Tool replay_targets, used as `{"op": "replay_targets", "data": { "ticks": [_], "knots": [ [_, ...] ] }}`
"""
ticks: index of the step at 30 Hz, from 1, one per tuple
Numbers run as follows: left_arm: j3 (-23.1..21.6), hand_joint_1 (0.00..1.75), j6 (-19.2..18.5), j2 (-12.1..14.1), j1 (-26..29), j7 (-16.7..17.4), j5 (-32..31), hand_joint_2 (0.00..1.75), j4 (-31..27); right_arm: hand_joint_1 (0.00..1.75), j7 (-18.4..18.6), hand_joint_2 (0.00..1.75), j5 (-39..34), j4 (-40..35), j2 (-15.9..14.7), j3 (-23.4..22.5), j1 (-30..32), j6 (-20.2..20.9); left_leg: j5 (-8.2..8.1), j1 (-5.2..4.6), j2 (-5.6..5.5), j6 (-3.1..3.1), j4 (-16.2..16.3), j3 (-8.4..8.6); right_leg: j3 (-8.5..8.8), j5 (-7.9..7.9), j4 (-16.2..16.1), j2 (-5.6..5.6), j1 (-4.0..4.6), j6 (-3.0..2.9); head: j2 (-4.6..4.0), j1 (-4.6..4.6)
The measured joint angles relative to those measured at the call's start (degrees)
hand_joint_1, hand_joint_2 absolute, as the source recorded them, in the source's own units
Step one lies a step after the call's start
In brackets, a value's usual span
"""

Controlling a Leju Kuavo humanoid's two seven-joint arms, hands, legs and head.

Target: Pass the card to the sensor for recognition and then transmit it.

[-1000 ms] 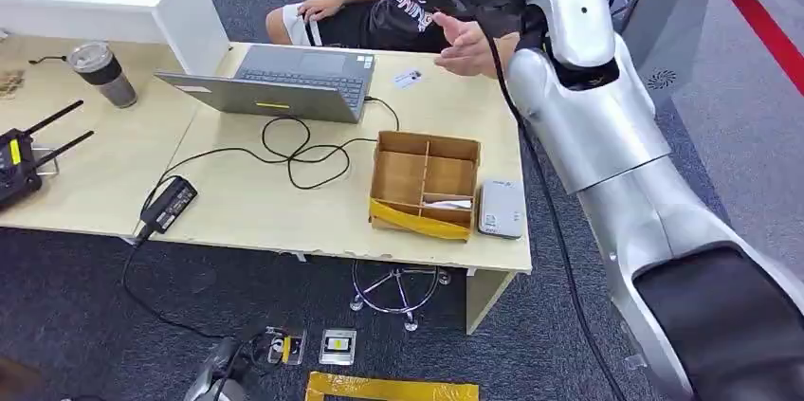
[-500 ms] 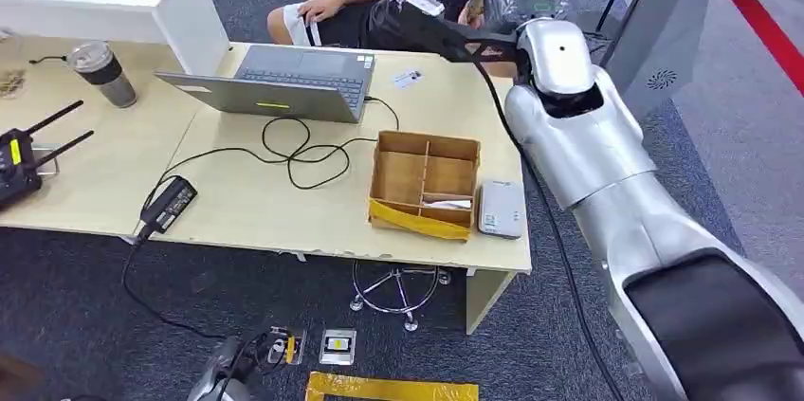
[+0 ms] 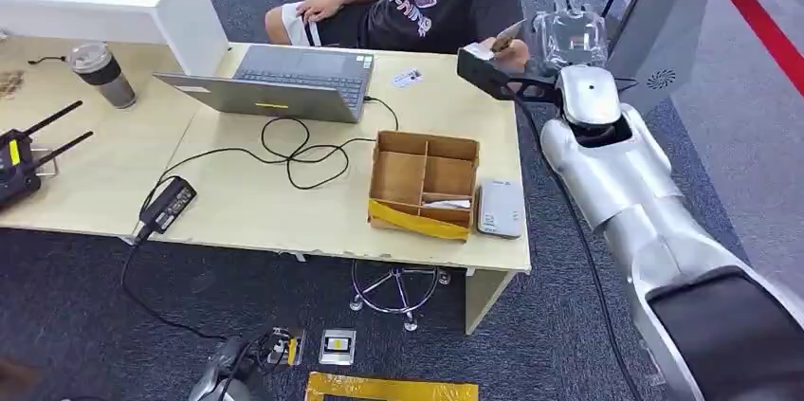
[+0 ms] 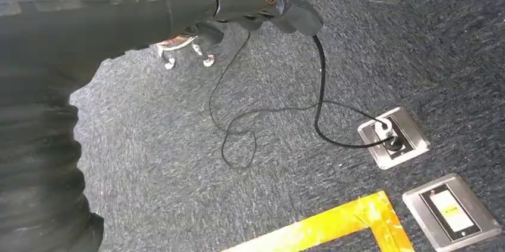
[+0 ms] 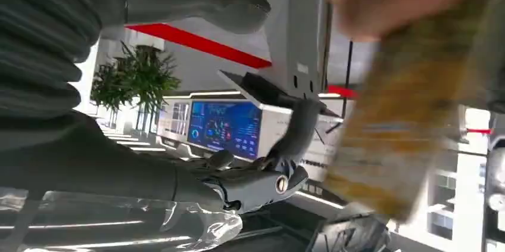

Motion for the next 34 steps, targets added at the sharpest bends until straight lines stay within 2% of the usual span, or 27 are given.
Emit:
{"op": "replay_targets", "data": {
  "ticks": [2,5,8,17,18,21,24,28,30,34],
  "knots": [
    [0.0,0.0,-0.2,0.0,0.0,0.0,0.0,1.75,0.0,0.0,-1.0,1.75,-0.9,0.1,-0.5,0.0,0.7,-2.0,0.0,0.0,0.02,0.0,0.0,0.02,-0.01,0.0,0.0,0.01,0.01,0.0,0.0,-0.02],
    [0.0,0.0,-0.1,0.0,0.0,0.0,0.3,1.75,0.0,0.0,-3.5,1.75,-3.8,0.1,-1.5,-0.2,1.8,-8.6,0.0,0.01,-0.01,0.0,0.0,0.03,-0.01,0.0,0.0,0.0,0.01,0.0,0.0,0.0],
    [0.0,0.0,0.0,0.2,0.1,0.0,0.9,1.75,0.0,0.0,-5.8,1.75,-6.6,0.1,-2.9,-1.1,2.9,-13.1,0.0,0.01,-0.02,0.0,0.0,0.01,0.01,0.0,0.0,0.0,0.01,0.0,-0.02,0.0],
    [0.0,0.0,0.6,0.9,0.5,0.0,2.1,1.75,0.0,0.0,-6.9,1.75,-10.8,-0.7,-6.2,-3.8,6.0,-15.9,0.0,0.0,0.0,0.0,0.0,0.09,-0.04,0.01,0.0,0.02,0.0,0.0,0.0,-0.02],
    [0.0,0.0,0.7,1.0,0.8,0.0,2.2,1.75,0.0,0.0,-7.0,1.75,-12.2,-1.0,-7.4,-4.8,6.9,-16.4,-0.01,0.0,-0.02,0.0,0.0,0.07,0.03,0.0,0.0,-0.03,0.0,0.0,-0.02,0.0],
    [0.0,0.0,0.9,1.3,1.9,-0.3,2.7,1.75,0.0,0.0,-7.3,1.75,-18.1,-3.0,-11.0,-7.7,11.3,-18.0,-0.03,0.01,-0.18,0.04,0.0,0.09,0.1,-0.01,-0.1,-0.17,0.01,0.0,-0.02,0.02],
    [0.1,0.0,1.4,1.9,3.3,-0.4,3.1,1.75,0.0,0.0,-4.9,1.75,-25.4,-4.9,-15.5,-11.6,17.6,-18.7,-0.09,-0.01,-0.2,0.12,0.0,0.01,0.11,-0.01,-0.2,-0.23,0.0,0.0,0.0,0.0],
    [0.1,0.0,2.8,2.6,5.0,-1.1,4.7,1.75,0.0,0.0,-3.4,1.75,-32.6,-6.0,-20.4,-17.7,28.9,-21.6,-0.25,0.0,-0.21,0.17,0.0,0.07,0.25,-0.07,-0.2,-0.29,0.0,0.06,-0.02,-0.04],
    [0.2,0.0,3.1,2.9,6.1,-1.2,5.3,1.75,0.1,0.0,-3.4,1.75,-33.5,-6.0,-21.8,-20.0,34.1,-23.4,-0.27,0.0,-0.17,0.19,0.0,-0.04,0.13,-0.07,-0.2,-0.25,0.0,0.06,-0.02,-0.07],
    [0.3,0.0,3.5,3.1,6.8,-1.2,5.8,1.75,0.2,0.0,-2.1,1.75,-35.2,-5.5,-23.3,-23.6,39.8,-23.3,-0.28,0.01,-0.09,0.18,0.0,-0.08,0.01,-0.07,-0.2,-0.17,0.01,0.05,0.0,-0.04]
  ]
}}
